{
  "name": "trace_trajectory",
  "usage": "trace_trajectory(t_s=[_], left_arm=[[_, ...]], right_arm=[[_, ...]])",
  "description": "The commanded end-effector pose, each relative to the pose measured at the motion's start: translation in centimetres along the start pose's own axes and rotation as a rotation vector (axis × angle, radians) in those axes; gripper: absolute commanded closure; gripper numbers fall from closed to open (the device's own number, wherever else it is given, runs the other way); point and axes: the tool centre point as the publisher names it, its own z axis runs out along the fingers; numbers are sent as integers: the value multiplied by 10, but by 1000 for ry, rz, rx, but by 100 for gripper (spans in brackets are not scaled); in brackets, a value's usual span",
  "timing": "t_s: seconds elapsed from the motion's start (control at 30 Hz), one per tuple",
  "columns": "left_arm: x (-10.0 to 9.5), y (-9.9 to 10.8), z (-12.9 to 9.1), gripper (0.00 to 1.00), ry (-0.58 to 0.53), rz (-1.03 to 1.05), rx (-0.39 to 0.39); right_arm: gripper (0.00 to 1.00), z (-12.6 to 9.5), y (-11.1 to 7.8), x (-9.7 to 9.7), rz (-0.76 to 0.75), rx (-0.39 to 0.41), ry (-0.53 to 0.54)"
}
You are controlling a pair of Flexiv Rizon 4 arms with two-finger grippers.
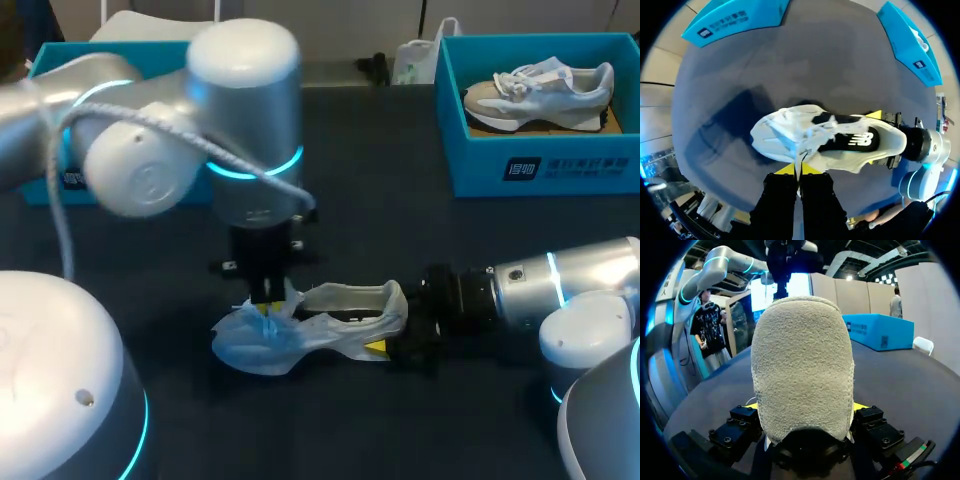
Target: Take the shoe out of the shoebox, open the shoe tongue, remove and reinsert the insole, then place the shoe into the shoebox
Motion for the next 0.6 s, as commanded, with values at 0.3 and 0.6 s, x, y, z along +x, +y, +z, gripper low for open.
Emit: trace_trajectory(t_s=[0.3, 0.6], left_arm=[[-30, -5, 38, 93, 441, -6, -54], [-38, -4, 45, 61, 396, -3, -57]], right_arm=[[100, 1, 0, 1, 0, 2, 0], [100, 1, 0, 1, 0, 2, 0]])
